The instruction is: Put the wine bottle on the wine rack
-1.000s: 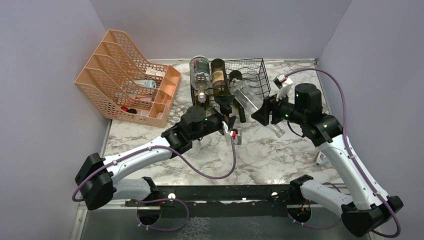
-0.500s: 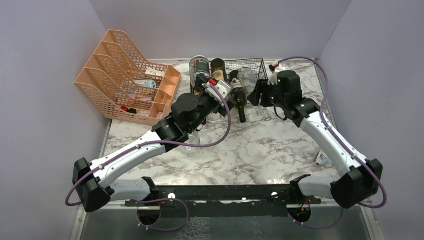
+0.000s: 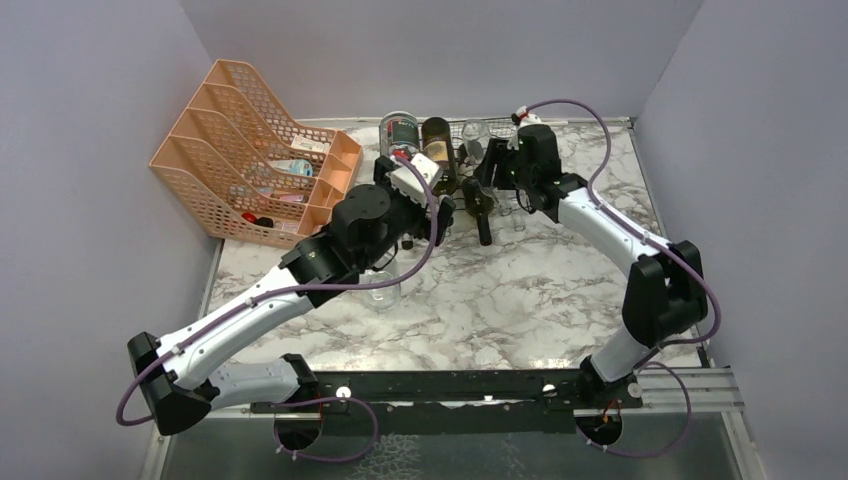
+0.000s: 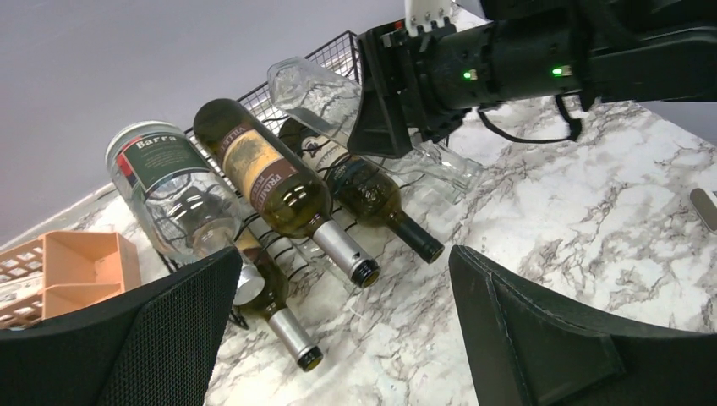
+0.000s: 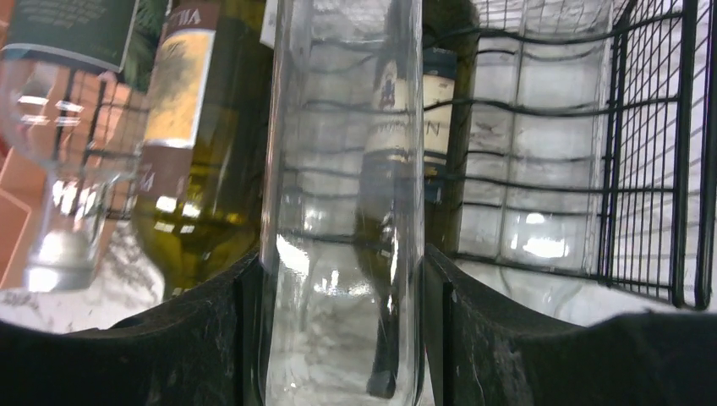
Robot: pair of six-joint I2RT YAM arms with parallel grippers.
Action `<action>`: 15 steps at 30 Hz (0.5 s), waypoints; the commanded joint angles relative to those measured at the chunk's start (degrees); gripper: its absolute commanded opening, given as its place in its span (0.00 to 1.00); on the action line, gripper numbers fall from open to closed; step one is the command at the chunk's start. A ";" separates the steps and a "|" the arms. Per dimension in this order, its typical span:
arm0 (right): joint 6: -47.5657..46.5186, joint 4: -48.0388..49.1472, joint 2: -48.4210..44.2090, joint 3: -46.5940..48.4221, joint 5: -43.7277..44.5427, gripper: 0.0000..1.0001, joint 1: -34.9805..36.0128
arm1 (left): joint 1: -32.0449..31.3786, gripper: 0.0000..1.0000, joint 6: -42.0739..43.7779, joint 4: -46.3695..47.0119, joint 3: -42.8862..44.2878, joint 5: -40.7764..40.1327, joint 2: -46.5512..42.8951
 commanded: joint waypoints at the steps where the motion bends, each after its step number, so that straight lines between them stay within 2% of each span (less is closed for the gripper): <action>1: -0.33 9.83 4.52 5.40 4.91 0.01 0.18 | 0.14 0.99 -0.10 -7.35 5.07 -2.48 -3.67; 8: 0.47 10.01 10.54 8.24 5.02 0.02 0.19 | 0.18 0.99 0.17 -9.92 4.70 -4.20 -8.17; 15: 0.85 9.68 14.31 9.57 4.62 0.16 0.22 | 0.15 0.99 -1.01 -11.21 4.65 -2.30 -8.32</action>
